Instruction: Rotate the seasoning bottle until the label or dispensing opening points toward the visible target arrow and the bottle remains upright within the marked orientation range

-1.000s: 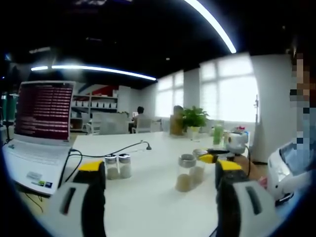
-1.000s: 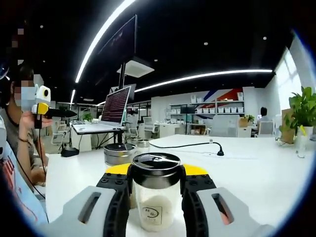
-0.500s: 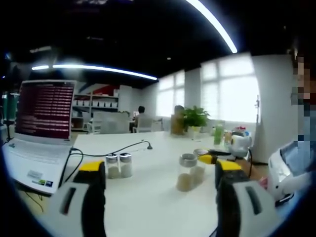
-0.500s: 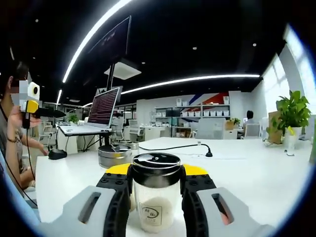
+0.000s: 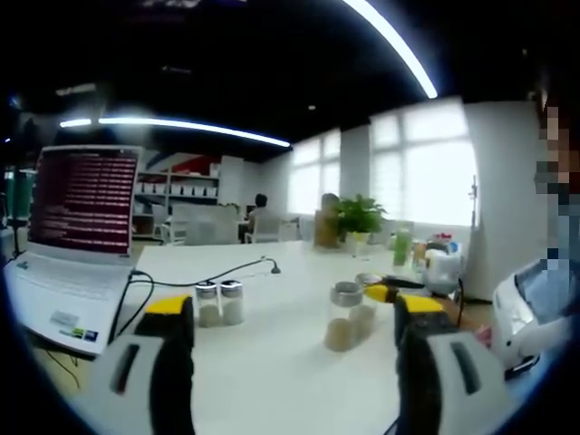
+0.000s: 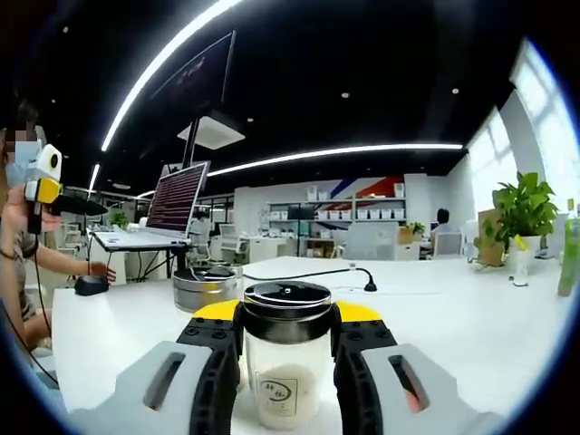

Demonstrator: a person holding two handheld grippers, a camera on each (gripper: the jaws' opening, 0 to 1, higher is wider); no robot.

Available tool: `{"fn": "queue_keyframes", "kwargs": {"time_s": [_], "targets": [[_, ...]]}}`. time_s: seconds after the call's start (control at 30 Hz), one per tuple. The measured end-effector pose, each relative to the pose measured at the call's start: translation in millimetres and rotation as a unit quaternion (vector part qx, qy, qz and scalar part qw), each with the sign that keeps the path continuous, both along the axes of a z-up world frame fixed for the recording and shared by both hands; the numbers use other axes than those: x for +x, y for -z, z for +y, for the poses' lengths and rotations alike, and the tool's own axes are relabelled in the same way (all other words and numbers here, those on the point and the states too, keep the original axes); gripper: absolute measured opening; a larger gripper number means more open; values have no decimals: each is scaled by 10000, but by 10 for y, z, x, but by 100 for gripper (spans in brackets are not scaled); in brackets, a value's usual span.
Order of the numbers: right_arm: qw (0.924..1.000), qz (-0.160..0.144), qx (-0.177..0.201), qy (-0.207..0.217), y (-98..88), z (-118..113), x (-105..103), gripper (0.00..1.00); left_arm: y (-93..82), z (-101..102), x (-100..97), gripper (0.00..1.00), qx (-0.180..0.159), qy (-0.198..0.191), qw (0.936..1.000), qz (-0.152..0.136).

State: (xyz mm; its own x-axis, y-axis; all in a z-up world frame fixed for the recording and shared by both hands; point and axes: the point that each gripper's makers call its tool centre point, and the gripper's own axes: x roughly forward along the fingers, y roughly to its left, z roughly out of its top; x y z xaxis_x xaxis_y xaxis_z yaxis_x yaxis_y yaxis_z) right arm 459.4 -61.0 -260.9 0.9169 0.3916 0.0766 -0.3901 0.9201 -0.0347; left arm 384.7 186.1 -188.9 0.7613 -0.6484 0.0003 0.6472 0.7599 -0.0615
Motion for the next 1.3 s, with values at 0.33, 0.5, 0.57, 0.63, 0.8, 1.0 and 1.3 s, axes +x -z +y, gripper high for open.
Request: {"fn": "queue_keyframes", "kwargs": {"time_s": [0.33,0.5,0.57,0.63,0.8,1.0,1.3], "targets": [[9999,1,-119,25,-17,1,41,38,-21,19,36,97,-22,-23,10000,12],[9996,-68,-219,190,-54,-48,36,44,-20,22,61,97,18,-59,10000,15],[9994,-85,-234,229,-75,-78,31,46,-20,5,54,97,48,-33,10000,5],[9995,-100,-183,220,-98,-103,22,47,-26,-13,47,97,49,14,10000,-4],[9991,-119,-310,246,-118,-122,6,52,-32,-26,42,97,59,45,10000,-15],[9989,-233,-346,203,-246,-145,-14,54,-23,-14,39,97,96,27,9999,-17],[9976,-77,-462,-517,-368,-71,-75,69,-11,3,43,97,76,17,10000,11]]}}
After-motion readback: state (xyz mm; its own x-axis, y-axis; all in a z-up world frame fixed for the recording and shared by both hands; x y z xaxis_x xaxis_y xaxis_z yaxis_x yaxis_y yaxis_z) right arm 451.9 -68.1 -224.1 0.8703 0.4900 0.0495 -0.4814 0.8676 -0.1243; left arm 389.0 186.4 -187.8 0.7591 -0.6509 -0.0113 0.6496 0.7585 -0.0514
